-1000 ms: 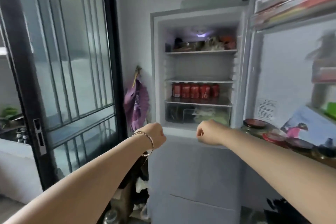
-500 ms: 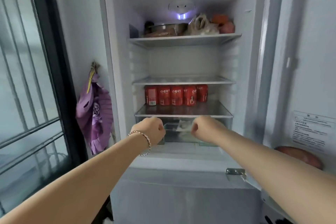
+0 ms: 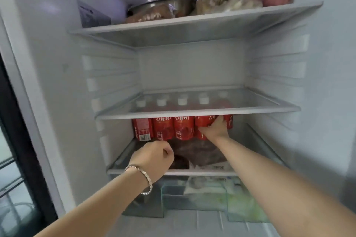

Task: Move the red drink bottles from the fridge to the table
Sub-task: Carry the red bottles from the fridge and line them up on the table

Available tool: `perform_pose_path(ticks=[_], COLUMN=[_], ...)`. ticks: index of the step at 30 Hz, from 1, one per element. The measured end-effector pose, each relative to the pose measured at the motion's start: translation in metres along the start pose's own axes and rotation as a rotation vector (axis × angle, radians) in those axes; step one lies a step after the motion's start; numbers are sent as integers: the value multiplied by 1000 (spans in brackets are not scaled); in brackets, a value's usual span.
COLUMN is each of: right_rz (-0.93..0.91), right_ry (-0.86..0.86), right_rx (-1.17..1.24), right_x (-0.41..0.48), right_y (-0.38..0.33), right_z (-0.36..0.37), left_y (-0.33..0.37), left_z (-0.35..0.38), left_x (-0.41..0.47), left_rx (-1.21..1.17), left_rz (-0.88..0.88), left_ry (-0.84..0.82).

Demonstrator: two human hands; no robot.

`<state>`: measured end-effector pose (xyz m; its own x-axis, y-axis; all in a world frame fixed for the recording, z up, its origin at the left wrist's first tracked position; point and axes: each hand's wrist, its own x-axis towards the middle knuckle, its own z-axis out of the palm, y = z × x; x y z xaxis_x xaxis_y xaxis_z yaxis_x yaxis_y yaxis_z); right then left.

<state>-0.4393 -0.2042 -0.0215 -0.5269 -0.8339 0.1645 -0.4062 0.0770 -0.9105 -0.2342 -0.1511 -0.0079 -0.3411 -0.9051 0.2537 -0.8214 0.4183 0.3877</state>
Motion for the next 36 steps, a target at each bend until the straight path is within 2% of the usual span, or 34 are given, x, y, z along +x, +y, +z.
perform_pose_path(ticks=[5, 9, 13, 16, 18, 22, 25, 28, 29, 30, 33, 36], right_rz=[10, 40, -51, -58, -66, -167, -236, -245, -231, -199, 31, 184], right_ry=[39, 56, 117, 108, 35, -72, -165, -569, -643, -601, -210, -1], right_rx=[36, 40, 86, 105, 148, 149, 100, 36, 60, 74, 61, -93], right_x=[7, -25, -78, -104, -116, -130, -137, -128, -119, -103, -39, 17], right_y=[4, 2, 8, 4, 0, -6, -12, -22, -23, -18, 4, 23], right_z=[7, 11, 13, 17, 23, 39, 41, 11, 0, -8, -16, -11], left_y=[-9, -22, -20, -6, 4, 18, 20, 19, 19, 19, 18, 14], left_z=[9, 11, 4, -15, -27, -37, -37, -37, -37, -37, -35, -31], left_x=[19, 20, 15, 5, 1, -1, 0, 4, 4, 5, 8, 11], left_rx=[-107, -186, -277, -345, -298, -5, 91, 135, 137, 131, 107, 101], left_rz=[27, 49, 131, 285, 378, 316, 337, 378, 389, 398, 402, 411], left_ry=[-7, 26, 124, 244, 299, 365, 403, 423, 430, 438, 453, 449])
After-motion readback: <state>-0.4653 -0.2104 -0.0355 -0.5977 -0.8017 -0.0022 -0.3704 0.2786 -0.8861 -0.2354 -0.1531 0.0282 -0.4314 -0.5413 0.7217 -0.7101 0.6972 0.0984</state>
